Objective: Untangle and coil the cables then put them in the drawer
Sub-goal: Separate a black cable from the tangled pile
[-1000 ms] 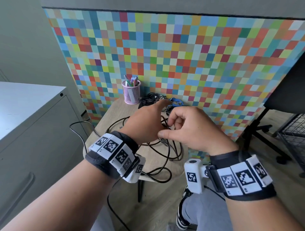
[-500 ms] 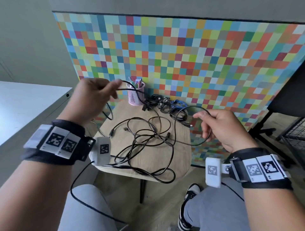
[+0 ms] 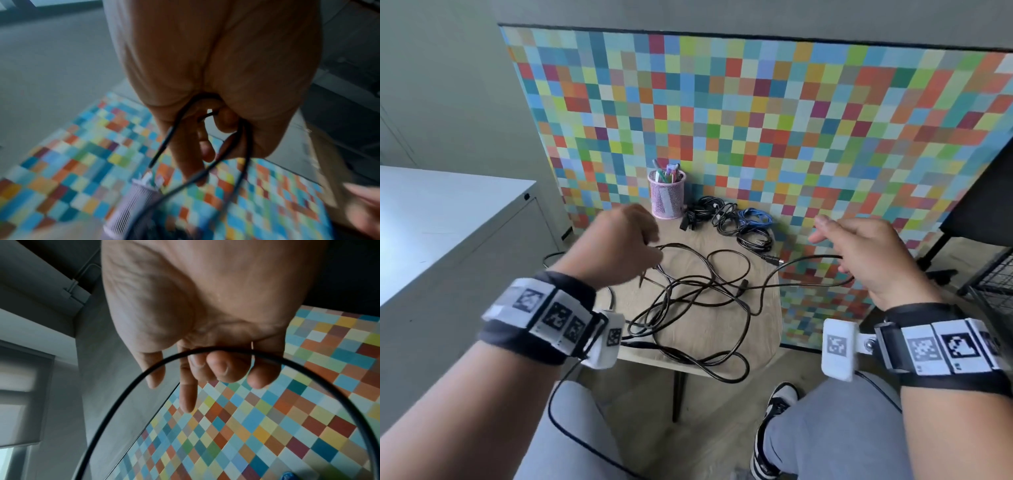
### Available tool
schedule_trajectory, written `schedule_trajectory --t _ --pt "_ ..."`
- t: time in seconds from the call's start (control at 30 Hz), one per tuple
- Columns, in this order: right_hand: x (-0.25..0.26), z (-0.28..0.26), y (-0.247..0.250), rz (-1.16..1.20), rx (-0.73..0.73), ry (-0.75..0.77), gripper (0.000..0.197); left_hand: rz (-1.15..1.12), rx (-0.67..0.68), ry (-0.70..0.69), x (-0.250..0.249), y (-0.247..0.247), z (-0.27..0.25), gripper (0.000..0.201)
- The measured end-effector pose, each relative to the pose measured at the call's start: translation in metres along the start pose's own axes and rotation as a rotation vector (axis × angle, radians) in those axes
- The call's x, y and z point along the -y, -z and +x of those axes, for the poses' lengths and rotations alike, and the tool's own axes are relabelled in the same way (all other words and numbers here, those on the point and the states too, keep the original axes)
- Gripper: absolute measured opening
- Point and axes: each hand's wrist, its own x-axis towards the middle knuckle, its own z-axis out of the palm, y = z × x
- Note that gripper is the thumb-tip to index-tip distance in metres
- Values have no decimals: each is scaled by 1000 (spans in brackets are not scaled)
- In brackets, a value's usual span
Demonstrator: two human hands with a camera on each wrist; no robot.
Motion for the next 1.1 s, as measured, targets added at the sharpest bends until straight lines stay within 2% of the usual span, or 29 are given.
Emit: schedule_trajectory --t 0.1,0.23,0.37,0.47,0.53,0.6,0.77,0.93,1.03,1.1 --pt "6 -5 -10 -122 107 49 21 33 118 -68 -16 -36 1 10" --pt "7 -10 -18 -197 153 80 19 105 249 -61 -24 -70 13 21" --pt "5 -9 -11 -170 144 128 15 325 376 -80 -20 -84 25 46" --pt "6 -9 -2 -159 166 137 8 462 496 -79 -17 -93 27 43" --pt "4 -9 3 -175 189 124 4 415 452 -69 -19 -91 31 31" --pt "-2 -8 7 -208 211 106 5 319 339 -53 -21 -83 36 22" --pt "-19 -7 15 -252 214 50 9 128 54 6 -16 -42 42 21" --pt "-18 -6 12 -287 161 46 6 116 -163 -17 -9 -6 46 21" --pt "-15 -5 6 -306 158 51 9 119 -172 -15 -7 1 46 20" --pt "-13 -6 2 -331 176 48 9 150 -59 -4 -4 -2 43 14"
